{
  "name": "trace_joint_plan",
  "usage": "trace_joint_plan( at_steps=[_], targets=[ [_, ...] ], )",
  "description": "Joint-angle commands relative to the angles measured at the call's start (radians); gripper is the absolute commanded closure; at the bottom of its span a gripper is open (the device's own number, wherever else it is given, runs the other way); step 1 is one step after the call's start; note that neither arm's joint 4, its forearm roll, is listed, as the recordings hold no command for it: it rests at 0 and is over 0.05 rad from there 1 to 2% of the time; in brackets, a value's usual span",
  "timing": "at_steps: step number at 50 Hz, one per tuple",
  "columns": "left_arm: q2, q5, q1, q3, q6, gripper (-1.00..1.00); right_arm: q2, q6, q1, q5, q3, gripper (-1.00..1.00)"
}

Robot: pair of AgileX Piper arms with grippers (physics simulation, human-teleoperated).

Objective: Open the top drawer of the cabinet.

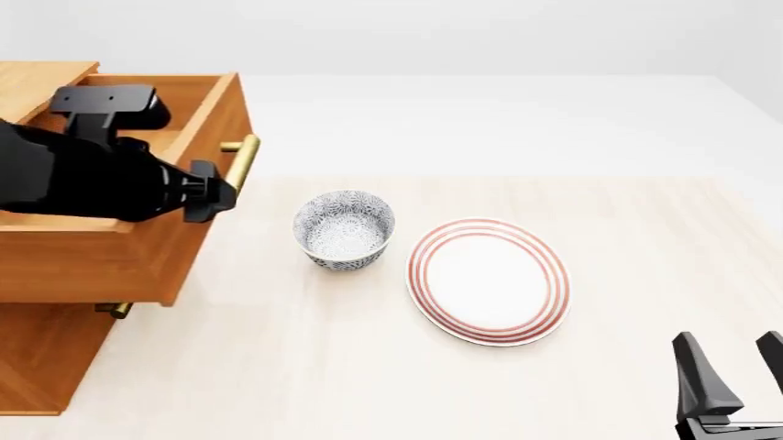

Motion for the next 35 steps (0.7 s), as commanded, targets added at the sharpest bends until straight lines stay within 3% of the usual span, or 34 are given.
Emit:
trace_joint_plan(
  at_steps=[1,35],
  targets=[
    [0.014,-0.009,-0.043,0.007,-0.003,-1.0,0.0,0.0,0.0,0.0,0.0,-1.0],
    [0.034,-0.014,-0.15,-0.034,-0.013,-1.0,-0.001,0.0,0.0,0.0,0.0,-1.0]
  ],
)
